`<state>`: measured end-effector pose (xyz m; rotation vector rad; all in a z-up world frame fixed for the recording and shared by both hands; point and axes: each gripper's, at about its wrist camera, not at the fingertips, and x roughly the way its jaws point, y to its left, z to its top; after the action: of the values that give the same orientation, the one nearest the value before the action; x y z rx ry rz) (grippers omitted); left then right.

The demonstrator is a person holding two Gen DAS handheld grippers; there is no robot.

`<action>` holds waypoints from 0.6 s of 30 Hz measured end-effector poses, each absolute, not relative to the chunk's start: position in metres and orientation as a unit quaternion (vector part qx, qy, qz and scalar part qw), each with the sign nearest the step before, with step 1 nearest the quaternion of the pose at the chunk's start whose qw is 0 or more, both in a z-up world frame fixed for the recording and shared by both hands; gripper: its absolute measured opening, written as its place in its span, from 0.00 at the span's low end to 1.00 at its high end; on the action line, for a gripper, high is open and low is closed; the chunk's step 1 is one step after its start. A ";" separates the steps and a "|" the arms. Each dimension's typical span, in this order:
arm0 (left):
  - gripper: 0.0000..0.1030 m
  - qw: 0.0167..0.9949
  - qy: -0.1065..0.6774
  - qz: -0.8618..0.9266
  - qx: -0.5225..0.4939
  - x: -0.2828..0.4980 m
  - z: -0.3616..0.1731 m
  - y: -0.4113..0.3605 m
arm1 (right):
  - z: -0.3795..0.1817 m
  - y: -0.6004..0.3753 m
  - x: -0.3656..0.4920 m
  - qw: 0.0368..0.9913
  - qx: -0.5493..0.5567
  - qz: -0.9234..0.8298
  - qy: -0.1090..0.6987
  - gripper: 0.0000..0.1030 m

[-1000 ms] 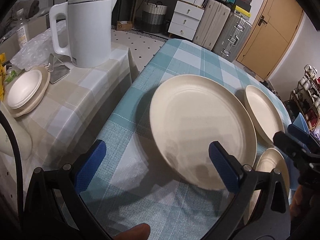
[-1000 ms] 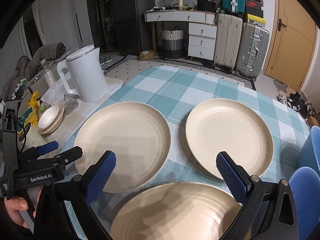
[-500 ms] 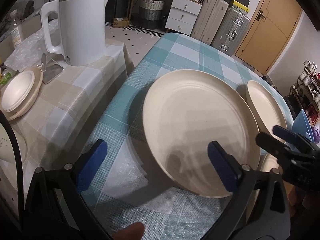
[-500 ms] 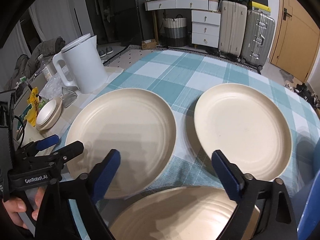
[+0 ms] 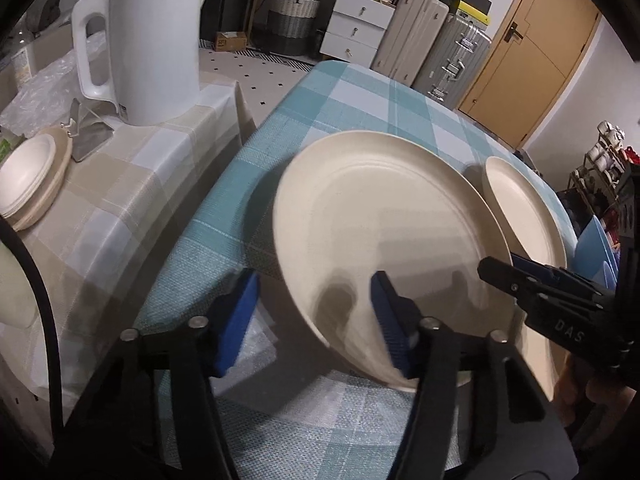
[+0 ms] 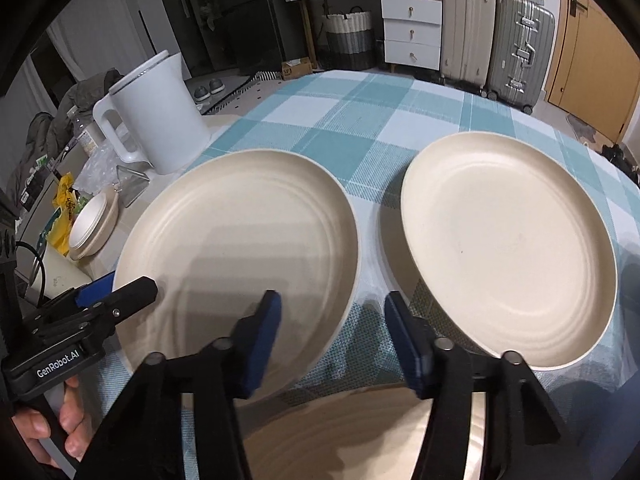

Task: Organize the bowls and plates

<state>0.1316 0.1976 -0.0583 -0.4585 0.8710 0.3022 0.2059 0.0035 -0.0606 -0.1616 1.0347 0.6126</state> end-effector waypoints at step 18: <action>0.17 0.872 0.414 0.146 -0.218 0.130 -0.059 0.197 | -0.062 0.002 0.202 0.831 -0.085 0.274 0.477 0.17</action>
<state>0.1304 0.1972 -0.0592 -0.4556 0.8661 0.3049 0.2022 0.0022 -0.0620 -0.1795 1.0116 0.5811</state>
